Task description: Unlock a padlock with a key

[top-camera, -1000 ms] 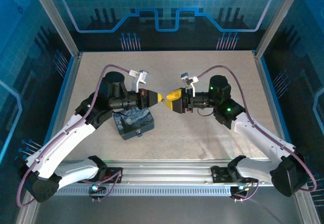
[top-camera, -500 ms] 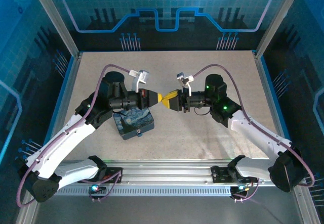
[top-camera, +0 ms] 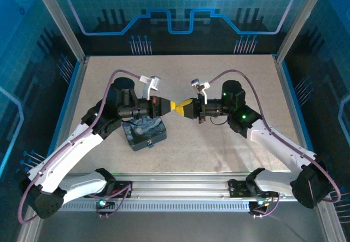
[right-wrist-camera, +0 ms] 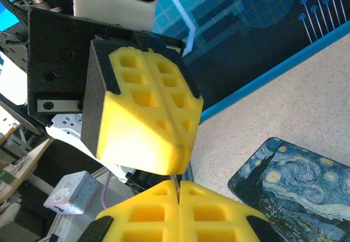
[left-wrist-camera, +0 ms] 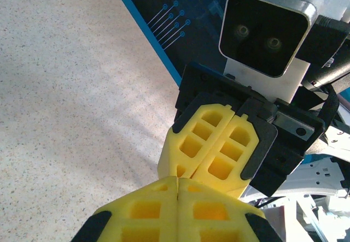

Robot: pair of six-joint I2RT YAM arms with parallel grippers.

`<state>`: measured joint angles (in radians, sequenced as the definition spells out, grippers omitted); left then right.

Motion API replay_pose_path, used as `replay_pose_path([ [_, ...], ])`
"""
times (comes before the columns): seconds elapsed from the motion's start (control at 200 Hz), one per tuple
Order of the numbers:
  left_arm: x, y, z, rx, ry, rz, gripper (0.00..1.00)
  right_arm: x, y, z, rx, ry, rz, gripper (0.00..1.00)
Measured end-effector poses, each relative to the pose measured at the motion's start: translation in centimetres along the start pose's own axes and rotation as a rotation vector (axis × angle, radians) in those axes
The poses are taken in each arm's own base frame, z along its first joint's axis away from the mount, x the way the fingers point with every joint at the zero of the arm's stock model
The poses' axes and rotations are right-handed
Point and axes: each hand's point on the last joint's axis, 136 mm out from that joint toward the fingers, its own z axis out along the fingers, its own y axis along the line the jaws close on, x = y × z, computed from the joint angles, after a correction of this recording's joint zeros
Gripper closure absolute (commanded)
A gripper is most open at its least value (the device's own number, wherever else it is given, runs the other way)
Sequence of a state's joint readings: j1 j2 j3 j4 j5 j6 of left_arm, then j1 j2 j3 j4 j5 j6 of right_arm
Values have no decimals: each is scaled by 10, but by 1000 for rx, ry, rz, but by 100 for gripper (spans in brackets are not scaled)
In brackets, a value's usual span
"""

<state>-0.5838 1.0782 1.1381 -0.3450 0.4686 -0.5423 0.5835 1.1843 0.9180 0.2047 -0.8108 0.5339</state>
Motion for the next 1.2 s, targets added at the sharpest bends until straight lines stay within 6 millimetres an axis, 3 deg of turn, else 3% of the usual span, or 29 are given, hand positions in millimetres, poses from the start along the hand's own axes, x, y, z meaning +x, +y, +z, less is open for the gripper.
replay_pose_path([
  [0.085, 0, -1, 0, 2, 0, 1, 81, 0, 1, -2, 11, -3, -5, 100],
  [0.145, -1, 1, 0, -6, -8, -4, 59, 0, 1, -4, 26, -3, -10, 100],
  [0.265, -7, 8, -1, -40, -32, -4, 34, 3, 0, -10, 65, -2, -17, 100],
  [0.41, -13, 26, -5, -116, -65, -34, 19, 10, -8, -17, 147, 9, -10, 100],
  [0.585, -12, 70, -12, -303, -82, -97, 6, 31, -30, -28, 286, 44, 29, 100],
  [0.8, -1, 145, -17, -555, -45, -219, 4, 72, -66, -41, 452, 112, 109, 100],
  [0.94, 12, 186, -16, -669, -1, -301, 4, 80, -80, -49, 528, 123, 128, 100],
  [1.201, 40, 226, -6, -779, 109, -384, 3, 91, -113, -62, 650, 152, 169, 100],
])
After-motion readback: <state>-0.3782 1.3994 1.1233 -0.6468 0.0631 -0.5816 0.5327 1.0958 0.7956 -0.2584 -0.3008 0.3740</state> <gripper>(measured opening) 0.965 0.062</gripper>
